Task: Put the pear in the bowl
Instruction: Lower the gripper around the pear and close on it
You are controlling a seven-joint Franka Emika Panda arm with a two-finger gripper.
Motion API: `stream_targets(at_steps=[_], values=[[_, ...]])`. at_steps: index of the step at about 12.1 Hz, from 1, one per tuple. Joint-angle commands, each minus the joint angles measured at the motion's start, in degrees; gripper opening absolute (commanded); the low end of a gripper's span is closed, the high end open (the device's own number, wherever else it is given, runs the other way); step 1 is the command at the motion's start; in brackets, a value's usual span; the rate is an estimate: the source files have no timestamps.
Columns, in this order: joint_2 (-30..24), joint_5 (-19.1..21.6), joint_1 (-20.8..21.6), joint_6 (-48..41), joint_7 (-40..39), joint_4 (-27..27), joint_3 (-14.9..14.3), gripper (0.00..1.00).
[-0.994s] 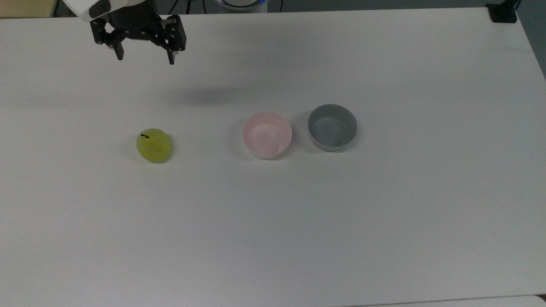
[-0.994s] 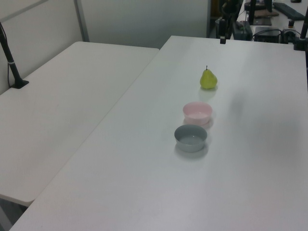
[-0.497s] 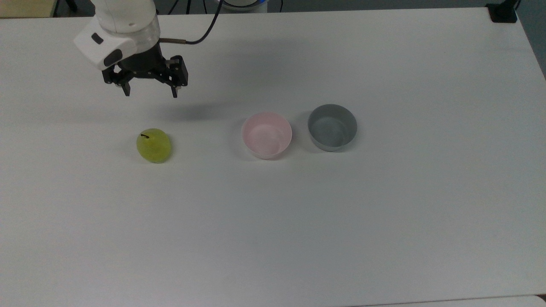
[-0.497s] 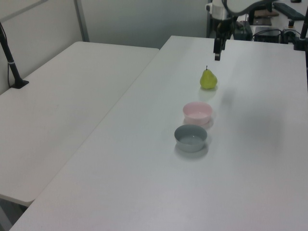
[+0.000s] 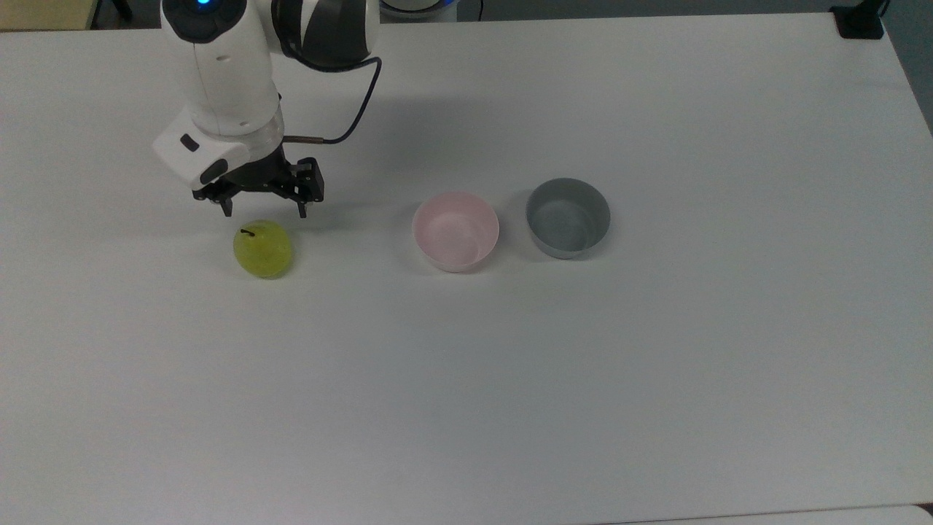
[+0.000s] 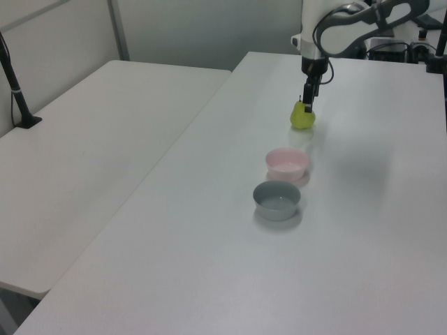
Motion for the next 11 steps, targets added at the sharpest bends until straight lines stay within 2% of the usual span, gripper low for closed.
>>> stream_targets(at_steps=[1, 6, 11], values=[[2.7, -0.7, -0.8, 5.6, -1.3, -0.7, -0.2, 1.0], [5.9, -0.8, -1.1, 10.3, -1.0, -0.4, -0.2, 1.0], [6.0, -1.3, -1.1, 10.3, -1.0, -0.4, -0.3, 1.0]])
